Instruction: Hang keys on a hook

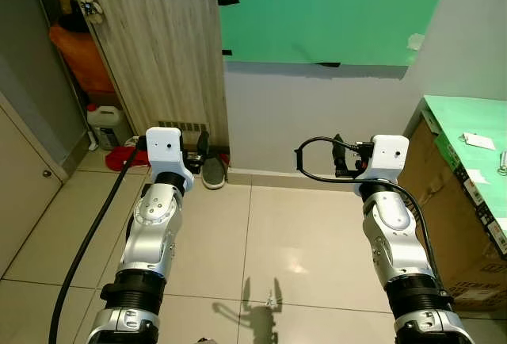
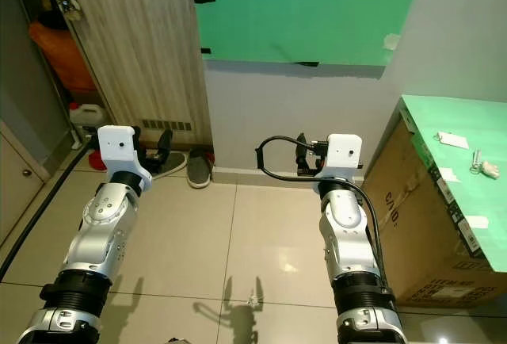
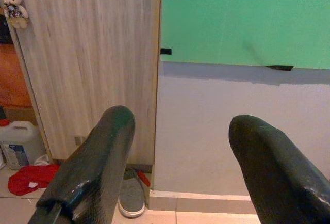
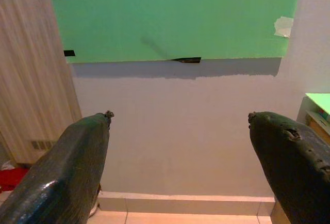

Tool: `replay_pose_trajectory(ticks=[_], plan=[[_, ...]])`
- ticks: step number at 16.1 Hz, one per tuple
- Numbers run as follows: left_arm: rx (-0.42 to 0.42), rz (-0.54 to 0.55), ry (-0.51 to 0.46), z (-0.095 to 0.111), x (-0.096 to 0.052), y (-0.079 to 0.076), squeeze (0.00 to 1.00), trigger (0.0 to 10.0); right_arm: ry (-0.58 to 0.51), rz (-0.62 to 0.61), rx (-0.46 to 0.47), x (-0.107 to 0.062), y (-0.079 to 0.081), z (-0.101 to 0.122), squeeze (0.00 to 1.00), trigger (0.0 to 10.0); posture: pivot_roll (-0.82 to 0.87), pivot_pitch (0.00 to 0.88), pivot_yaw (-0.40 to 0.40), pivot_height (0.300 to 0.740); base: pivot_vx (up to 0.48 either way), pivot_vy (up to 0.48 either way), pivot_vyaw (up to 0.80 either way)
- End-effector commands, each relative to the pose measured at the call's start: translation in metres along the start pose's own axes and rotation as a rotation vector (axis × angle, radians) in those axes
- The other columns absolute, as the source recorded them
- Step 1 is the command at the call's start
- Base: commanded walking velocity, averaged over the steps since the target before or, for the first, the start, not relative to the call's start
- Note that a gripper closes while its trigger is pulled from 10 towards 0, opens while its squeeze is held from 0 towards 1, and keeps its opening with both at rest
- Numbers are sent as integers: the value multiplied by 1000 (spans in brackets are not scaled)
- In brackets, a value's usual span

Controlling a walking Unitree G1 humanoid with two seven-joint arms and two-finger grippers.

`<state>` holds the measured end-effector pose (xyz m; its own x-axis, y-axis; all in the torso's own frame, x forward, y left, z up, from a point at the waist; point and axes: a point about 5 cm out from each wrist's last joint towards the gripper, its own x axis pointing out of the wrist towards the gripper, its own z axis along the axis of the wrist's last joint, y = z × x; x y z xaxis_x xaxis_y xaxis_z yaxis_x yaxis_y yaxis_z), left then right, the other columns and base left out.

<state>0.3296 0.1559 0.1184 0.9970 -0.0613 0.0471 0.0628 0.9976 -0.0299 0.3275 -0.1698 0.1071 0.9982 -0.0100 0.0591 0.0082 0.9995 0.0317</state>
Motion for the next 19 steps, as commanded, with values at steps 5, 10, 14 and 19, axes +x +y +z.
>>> replay_pose_trajectory(ticks=[5, 10, 14, 19], plan=[[10, -2, 0, 1, 3, -1, 0, 10000, 38, 13, 56, 0, 1, -4, 0, 10000, 0, 0, 0, 740, 0, 0, 0], [11, -150, 60, -15, -6, -21, 0, 10000, 88, 95, -67, -6, 16, -19, 0, 10000, -16, 0, 27, 740, 167, 134, -290], [-25, -143, 57, -14, -7, -20, 0, 10000, 47, 22, -57, -6, 7, -14, 0, 10000, -11, 0, 21, 740, 417, 70, -722], [11, -127, 54, -14, -6, -19, 0, 10000, 57, 13, -33, -9, 1, -19, 0, 10000, -4, 0, 12, 740, 254, 288, -693]])
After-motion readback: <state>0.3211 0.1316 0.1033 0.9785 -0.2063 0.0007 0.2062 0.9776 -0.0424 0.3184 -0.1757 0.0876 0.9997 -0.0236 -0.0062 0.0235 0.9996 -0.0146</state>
